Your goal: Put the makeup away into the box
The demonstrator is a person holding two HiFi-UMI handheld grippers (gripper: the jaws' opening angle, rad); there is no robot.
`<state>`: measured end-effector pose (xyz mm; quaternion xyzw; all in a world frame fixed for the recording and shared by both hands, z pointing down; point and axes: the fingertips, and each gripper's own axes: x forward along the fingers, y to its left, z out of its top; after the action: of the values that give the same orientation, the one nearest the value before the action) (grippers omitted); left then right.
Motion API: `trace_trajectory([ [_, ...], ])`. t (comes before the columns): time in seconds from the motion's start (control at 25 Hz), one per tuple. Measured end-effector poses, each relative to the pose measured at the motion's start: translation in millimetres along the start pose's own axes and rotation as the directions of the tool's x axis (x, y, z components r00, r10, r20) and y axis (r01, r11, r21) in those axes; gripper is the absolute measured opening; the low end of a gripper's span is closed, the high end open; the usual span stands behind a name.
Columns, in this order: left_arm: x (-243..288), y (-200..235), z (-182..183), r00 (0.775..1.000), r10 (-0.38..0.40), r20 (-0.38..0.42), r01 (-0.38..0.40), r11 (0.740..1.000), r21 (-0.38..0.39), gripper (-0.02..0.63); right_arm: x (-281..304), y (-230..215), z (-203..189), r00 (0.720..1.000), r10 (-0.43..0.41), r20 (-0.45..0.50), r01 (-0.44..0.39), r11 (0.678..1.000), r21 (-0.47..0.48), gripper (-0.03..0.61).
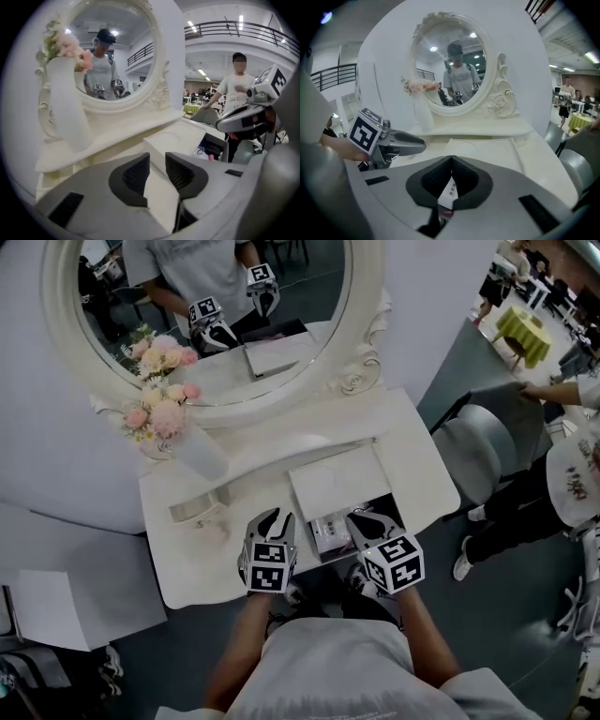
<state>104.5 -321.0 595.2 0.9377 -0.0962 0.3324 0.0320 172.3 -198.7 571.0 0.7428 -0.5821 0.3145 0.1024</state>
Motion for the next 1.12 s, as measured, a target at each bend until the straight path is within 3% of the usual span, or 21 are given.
trace_trajectory([
  [0.28, -42.1, 75.7, -46.5, 0.990, 0.136, -0.036, -0.139, 0.985, -0.102, 0.156, 45.2, 53.0, 21.3, 0.996, 0.092, -0.017, -0.093, 0.993, -0.075, 0.002],
  [0.48, -58.6, 118.1, -84.5, 0.977, 0.190, -0.097, -0.203, 0.968, -0.149, 0.172, 74.2, 89.9, 25.4, 0.990, 0.135, -0.037, -0.138, 0.985, -0.107, 0.002],
  [0.68, -60.2, 143.9, -113.8, 0.971, 0.183, -0.156, -0.209, 0.962, -0.174, 0.227, 92.9, 119.1, 29.3, 0.986, 0.157, -0.053, -0.163, 0.978, -0.129, 0.002],
  [1.12, -31.2, 159.4, -156.7, 0.951, 0.141, -0.273, -0.186, 0.972, -0.145, 0.256, 110.1, 133.9, 28.4, 0.990, 0.125, -0.069, -0.133, 0.984, -0.116, 0.002],
])
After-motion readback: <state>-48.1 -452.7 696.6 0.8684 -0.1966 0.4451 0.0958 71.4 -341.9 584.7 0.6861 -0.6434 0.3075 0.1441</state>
